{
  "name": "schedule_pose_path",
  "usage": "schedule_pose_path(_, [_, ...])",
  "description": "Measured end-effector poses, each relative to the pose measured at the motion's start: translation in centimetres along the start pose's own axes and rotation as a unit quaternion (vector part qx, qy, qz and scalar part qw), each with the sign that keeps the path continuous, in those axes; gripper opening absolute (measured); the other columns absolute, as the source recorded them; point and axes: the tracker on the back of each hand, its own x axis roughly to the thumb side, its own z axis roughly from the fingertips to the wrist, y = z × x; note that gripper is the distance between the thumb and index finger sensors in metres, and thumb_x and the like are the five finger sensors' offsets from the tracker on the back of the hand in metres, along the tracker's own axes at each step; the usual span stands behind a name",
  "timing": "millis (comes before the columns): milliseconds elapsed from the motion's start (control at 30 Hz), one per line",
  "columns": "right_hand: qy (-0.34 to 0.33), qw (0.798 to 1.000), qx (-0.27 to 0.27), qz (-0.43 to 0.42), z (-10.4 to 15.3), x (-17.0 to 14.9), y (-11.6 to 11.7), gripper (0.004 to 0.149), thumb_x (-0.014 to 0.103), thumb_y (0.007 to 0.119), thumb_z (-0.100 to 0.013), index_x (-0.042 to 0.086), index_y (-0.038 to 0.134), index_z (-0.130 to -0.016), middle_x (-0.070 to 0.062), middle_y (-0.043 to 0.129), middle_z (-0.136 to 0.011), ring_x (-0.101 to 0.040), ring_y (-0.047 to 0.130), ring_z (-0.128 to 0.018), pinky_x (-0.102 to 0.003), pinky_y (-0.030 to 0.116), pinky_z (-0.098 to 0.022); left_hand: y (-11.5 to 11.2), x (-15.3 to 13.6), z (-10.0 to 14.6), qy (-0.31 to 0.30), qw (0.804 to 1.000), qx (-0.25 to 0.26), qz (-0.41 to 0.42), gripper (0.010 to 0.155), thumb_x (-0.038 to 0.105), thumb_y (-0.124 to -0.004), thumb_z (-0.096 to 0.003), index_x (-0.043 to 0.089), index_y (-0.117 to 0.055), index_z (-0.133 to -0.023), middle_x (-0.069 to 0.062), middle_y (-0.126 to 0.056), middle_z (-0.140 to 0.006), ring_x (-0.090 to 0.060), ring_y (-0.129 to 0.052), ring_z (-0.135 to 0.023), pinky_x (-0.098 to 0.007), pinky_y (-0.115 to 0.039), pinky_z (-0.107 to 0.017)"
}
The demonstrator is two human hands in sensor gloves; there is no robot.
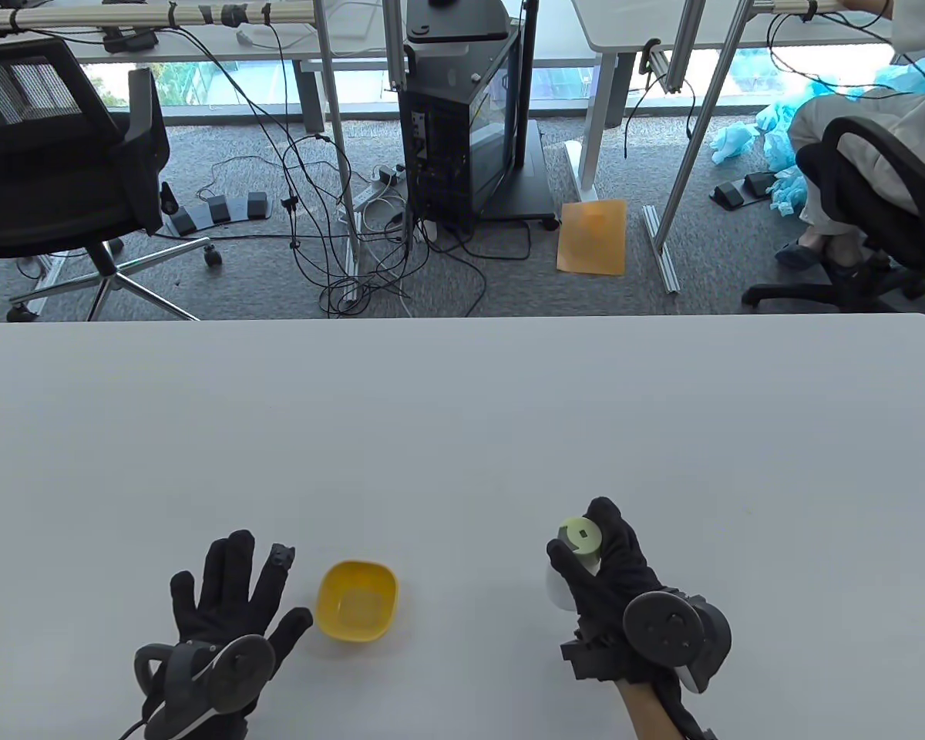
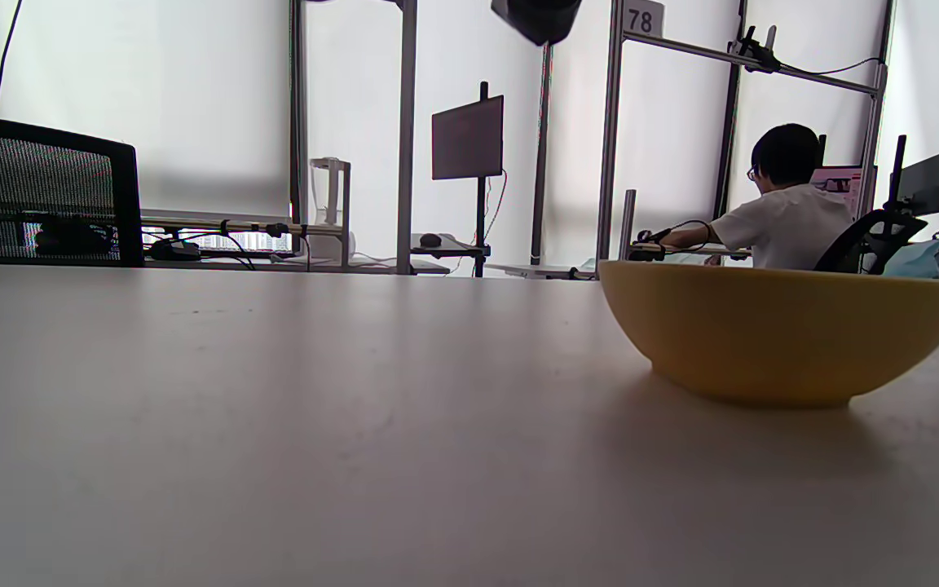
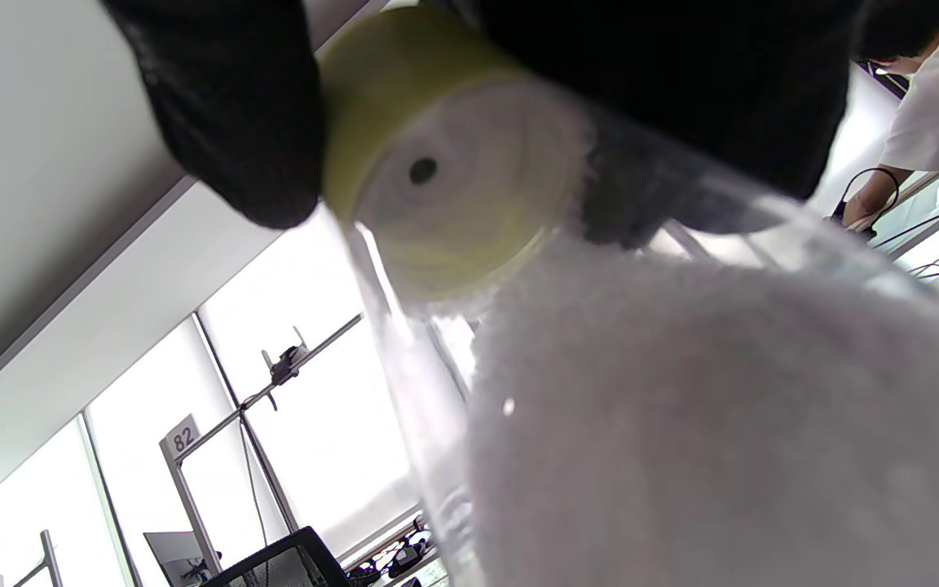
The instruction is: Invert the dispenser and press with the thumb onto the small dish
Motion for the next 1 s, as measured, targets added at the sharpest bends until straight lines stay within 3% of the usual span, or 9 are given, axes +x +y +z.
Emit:
schedule_pose_path(200, [0.037,0.999,-0.024,0.024,-0.1,-1.4,-0.6,0.08,0.038,0.091,-0.05,-0.014,0.06,-0.103,-0.039,0.073,-0.09,-0.052,0.09,-0.072,-0.058,0.081,-0.046,-0.1,-0.1,-0.2,0.002,1.0,-0.007,0.001,0.076,0.069,-0.04,-0.0565,0.03,-0.043,-0.121,-0.023,-0.036,-0.127,-0.049,-0.043,-0.116,-0.077,-0.039,-0.072])
schedule_pose_path(500, [0.06,0.995,-0.001,0.078,-0.1,-1.8,-0.4,0.075,0.027,0.089,-0.051,-0.013,0.056,-0.104,-0.039,0.067,-0.093,-0.056,0.081,-0.077,-0.063,0.075,-0.048,-0.1,-0.2,-0.2,0.003,1.0,-0.007,0.004,0.076,0.069,-0.04,-0.0564,0.03,-0.043,-0.121,-0.023,-0.036,-0.127,-0.049,-0.043,-0.116,-0.077,-0.039,-0.072])
schedule_pose_path(867, [0.028,0.996,-0.011,0.084,-0.1,-0.9,-0.6,0.076,0.033,0.084,-0.055,-0.015,0.054,-0.106,-0.044,0.06,-0.096,-0.064,0.071,-0.08,-0.07,0.067,-0.049,0.0,-0.2,-0.2,0.002,1.0,-0.006,0.005,0.076,0.069,-0.04,-0.0564,0.03,-0.043,-0.121,-0.023,-0.036,-0.127,-0.049,-0.043,-0.116,-0.077,-0.038,-0.072])
schedule_pose_path(1000, [-0.021,0.994,-0.012,0.103,0.0,0.8,-0.8,0.077,0.037,0.082,-0.057,-0.015,0.053,-0.107,-0.045,0.059,-0.098,-0.066,0.069,-0.082,-0.072,0.066,-0.049,-0.1,-0.2,-0.2,0.002,1.0,-0.007,0.004,0.076,0.069,-0.04,-0.0563,0.03,-0.043,-0.121,-0.023,-0.036,-0.127,-0.049,-0.043,-0.116,-0.077,-0.038,-0.072])
